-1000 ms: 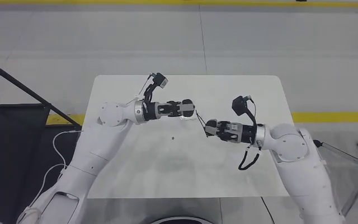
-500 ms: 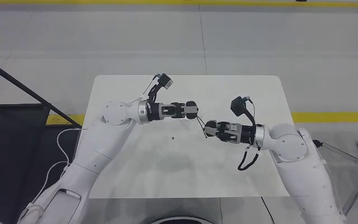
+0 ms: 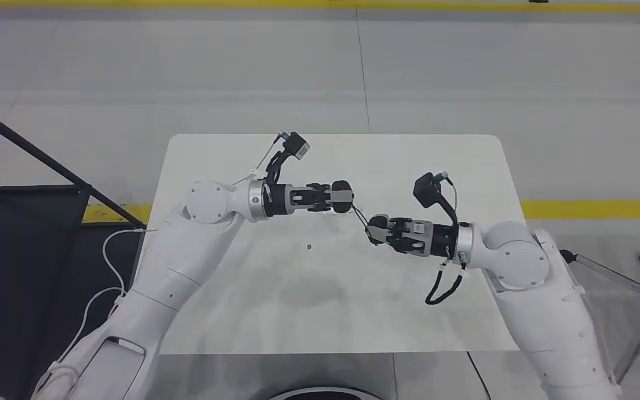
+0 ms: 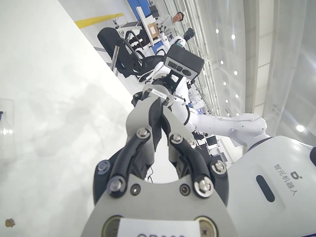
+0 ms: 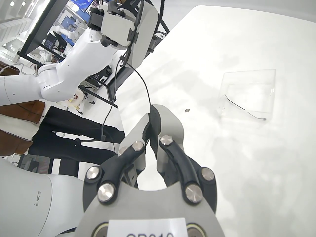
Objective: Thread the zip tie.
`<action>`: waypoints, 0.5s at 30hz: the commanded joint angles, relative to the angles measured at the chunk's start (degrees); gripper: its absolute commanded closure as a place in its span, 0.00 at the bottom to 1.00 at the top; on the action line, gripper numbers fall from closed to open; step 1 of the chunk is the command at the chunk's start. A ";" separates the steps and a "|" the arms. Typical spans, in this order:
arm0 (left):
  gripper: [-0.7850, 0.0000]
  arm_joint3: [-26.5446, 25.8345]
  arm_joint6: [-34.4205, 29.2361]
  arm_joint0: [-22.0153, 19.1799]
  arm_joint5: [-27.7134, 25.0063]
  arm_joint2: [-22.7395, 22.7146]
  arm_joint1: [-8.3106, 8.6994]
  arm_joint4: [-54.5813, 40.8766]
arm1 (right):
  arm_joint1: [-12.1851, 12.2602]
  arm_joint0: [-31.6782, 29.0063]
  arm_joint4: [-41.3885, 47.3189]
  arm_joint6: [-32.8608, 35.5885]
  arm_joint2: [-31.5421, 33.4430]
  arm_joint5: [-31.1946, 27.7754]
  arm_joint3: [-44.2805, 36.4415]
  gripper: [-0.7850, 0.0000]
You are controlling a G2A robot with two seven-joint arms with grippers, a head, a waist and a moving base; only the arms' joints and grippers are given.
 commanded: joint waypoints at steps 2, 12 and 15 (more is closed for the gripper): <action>1.00 0.04 -0.01 0.00 -0.02 -0.01 -0.02 0.01 | 0.17 0.00 0.22 -0.15 -0.03 -0.07 -0.07 1.00; 1.00 0.34 3.14 0.59 -1.05 -1.80 0.31 1.42 | 0.88 -0.74 4.68 -0.31 1.21 -2.63 0.37 1.00; 1.00 0.05 4.24 1.10 -1.01 -2.74 0.51 1.46 | 1.17 -1.05 6.17 0.03 1.82 -3.56 0.52 1.00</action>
